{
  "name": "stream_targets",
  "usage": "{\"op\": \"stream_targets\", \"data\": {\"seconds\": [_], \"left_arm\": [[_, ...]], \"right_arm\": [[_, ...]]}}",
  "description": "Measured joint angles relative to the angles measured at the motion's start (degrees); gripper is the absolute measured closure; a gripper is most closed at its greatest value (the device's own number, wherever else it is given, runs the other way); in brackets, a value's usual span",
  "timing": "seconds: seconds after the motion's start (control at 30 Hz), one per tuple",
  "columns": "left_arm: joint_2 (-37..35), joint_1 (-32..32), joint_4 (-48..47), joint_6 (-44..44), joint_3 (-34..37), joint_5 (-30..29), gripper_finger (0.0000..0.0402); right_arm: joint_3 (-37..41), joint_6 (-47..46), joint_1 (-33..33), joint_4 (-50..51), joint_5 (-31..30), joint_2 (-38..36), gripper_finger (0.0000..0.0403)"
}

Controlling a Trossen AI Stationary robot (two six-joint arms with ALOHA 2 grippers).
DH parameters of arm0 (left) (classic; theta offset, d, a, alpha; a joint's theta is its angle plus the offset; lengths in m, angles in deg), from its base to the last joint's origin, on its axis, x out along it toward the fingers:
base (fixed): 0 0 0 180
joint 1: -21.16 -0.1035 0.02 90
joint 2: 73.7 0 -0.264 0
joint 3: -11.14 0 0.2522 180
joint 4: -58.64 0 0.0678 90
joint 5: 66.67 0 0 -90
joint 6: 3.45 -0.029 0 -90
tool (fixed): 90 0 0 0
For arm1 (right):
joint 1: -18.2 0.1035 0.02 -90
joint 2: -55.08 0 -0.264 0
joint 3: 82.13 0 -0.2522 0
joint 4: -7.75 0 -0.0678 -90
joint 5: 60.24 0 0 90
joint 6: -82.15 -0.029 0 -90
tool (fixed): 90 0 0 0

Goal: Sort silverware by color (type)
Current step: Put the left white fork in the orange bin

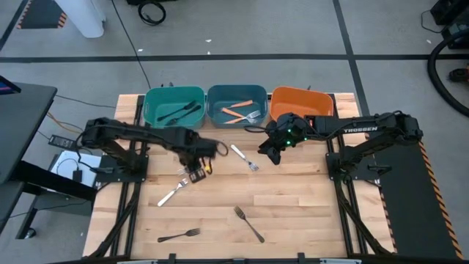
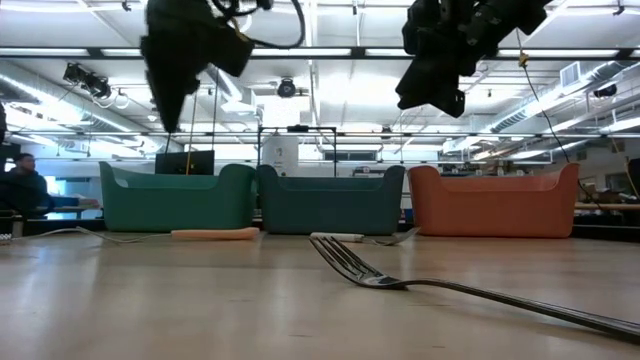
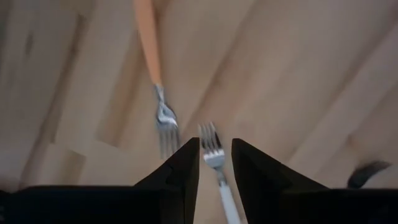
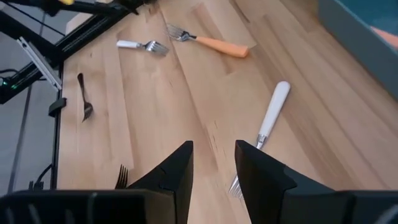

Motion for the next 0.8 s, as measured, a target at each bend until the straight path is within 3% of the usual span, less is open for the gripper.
{"op": "stream_targets", "data": {"seconds": [0.13,0.47,0.8], "left_arm": [[-0.1,5.4,0.7,5.9,1.9,-0.3,0.0298],[-0.4,15.6,7.4,23.8,16.5,-0.3,0.0298],[-0.4,18.9,16.9,32.0,24.8,0.1,0.0298]], "right_arm": [[0.0,0.0,0.4,0.8,0.0,0.0,0.0276],[0.0,0.0,0.4,1.3,2.9,0.0,0.0276],[0.0,0.0,0.4,1.3,2.9,0.0,0.0276]]}}
